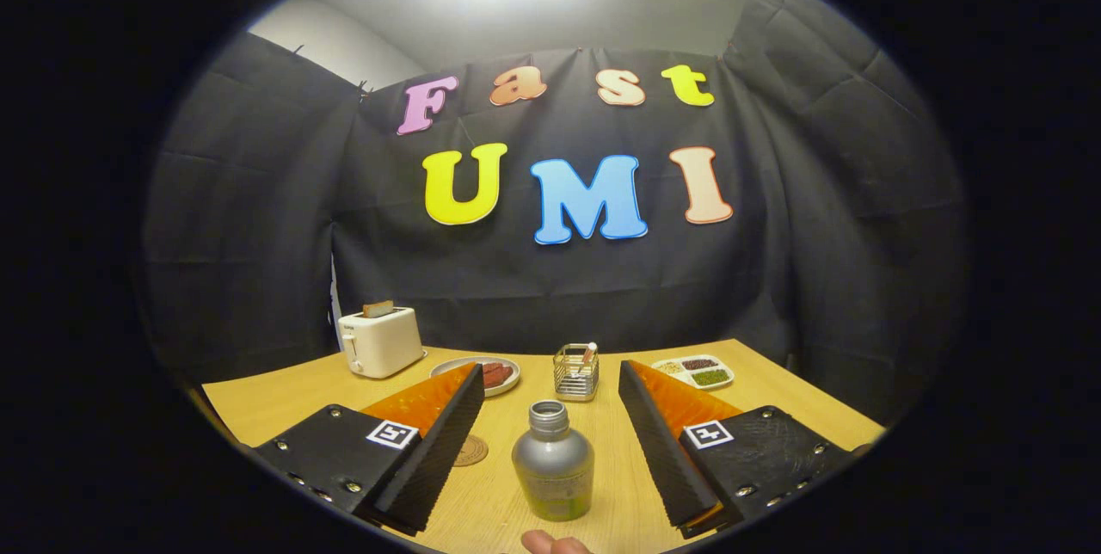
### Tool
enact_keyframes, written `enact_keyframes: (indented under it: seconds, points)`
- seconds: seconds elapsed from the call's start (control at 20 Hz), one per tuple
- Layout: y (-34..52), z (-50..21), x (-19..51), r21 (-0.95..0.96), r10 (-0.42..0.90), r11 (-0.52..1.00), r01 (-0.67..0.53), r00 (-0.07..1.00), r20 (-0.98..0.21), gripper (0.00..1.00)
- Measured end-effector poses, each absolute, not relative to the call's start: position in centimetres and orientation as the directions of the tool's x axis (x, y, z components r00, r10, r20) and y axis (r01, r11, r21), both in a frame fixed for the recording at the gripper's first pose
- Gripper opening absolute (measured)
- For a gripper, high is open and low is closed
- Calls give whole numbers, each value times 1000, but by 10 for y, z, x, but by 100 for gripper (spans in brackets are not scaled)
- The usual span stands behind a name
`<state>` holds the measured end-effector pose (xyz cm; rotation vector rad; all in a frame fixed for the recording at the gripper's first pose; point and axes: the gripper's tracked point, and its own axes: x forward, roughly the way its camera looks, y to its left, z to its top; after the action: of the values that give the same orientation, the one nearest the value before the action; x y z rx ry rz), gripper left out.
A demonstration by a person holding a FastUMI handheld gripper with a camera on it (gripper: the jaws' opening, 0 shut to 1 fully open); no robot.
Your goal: Take the bottle from table, then pour the juice into the cup, finally place the bottle on the coaster
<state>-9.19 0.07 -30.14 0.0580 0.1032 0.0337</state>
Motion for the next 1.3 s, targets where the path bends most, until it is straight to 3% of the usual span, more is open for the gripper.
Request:
enact_keyframes:
  seconds: [0.7,0.9,0.95,1.3]
  points:
    - [3,-394,-65,25,-26,999,32,977,-211,97]
    - [-3,-410,-59,-9,-63,998,62,972,-226,90]
    - [-4,-407,-59,-21,-74,997,71,974,-213,82]
    - [-2,-396,-45,-145,-97,987,65,968,-231,79]
